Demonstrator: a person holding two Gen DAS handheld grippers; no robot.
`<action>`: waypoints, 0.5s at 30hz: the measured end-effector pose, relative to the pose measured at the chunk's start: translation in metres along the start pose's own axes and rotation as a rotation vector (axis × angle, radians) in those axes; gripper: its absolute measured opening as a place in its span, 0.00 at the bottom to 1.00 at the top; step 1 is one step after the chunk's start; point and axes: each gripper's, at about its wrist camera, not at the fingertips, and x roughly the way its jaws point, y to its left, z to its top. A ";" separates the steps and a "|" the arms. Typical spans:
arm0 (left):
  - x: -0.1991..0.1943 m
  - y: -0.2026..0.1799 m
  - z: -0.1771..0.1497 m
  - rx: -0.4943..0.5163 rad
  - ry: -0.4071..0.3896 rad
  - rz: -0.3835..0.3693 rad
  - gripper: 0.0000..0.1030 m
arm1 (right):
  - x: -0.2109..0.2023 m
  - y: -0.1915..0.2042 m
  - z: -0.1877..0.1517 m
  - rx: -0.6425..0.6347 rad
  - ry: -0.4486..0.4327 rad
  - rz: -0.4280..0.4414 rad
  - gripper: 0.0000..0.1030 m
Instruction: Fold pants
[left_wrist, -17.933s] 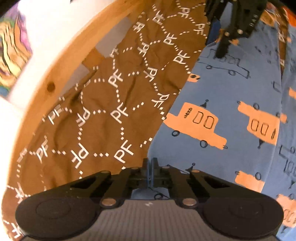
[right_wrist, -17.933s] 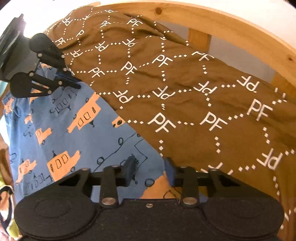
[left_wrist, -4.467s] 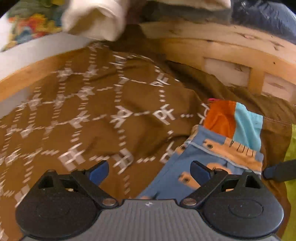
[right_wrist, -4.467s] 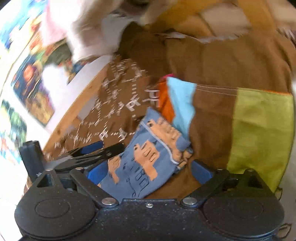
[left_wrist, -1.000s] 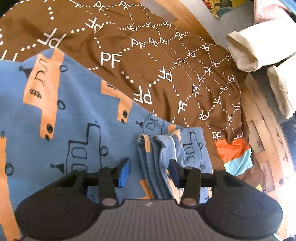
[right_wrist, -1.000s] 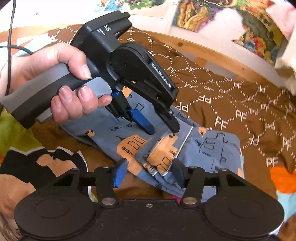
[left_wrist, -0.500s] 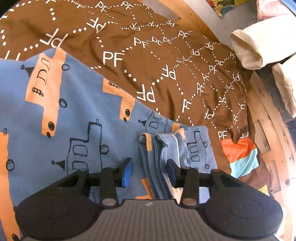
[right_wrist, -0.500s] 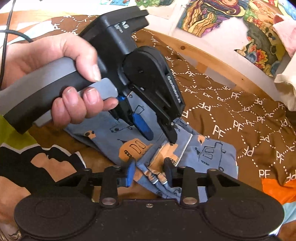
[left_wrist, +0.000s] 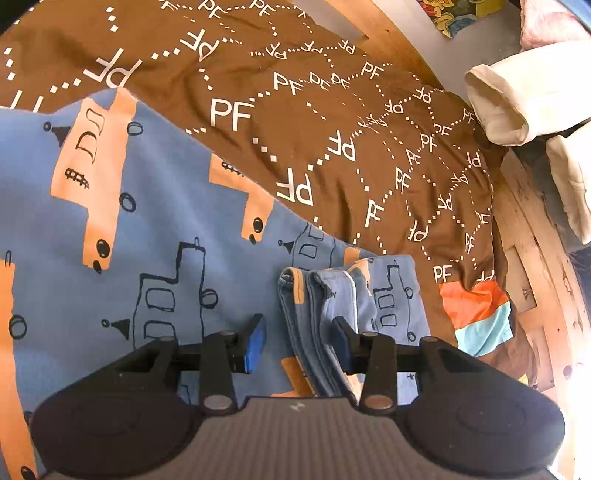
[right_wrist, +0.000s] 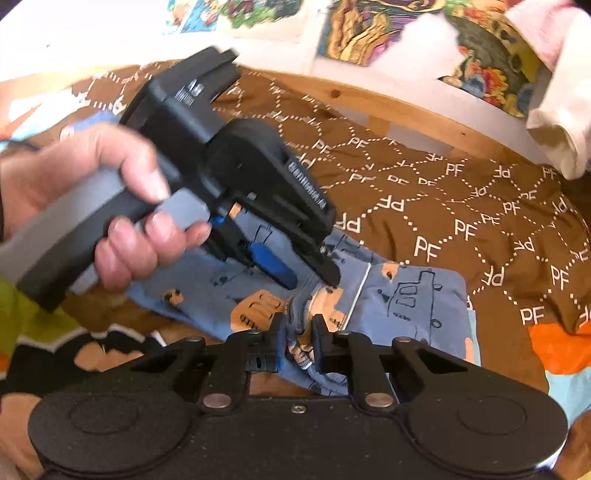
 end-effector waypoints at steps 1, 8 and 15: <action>0.000 0.000 0.000 -0.002 0.001 -0.001 0.43 | -0.001 -0.002 0.001 0.016 0.000 0.005 0.15; 0.000 0.008 0.002 -0.059 0.016 -0.059 0.49 | -0.004 -0.030 0.001 0.254 -0.009 0.086 0.15; 0.004 0.020 0.004 -0.147 0.055 -0.161 0.59 | -0.013 -0.038 0.002 0.309 -0.065 0.127 0.15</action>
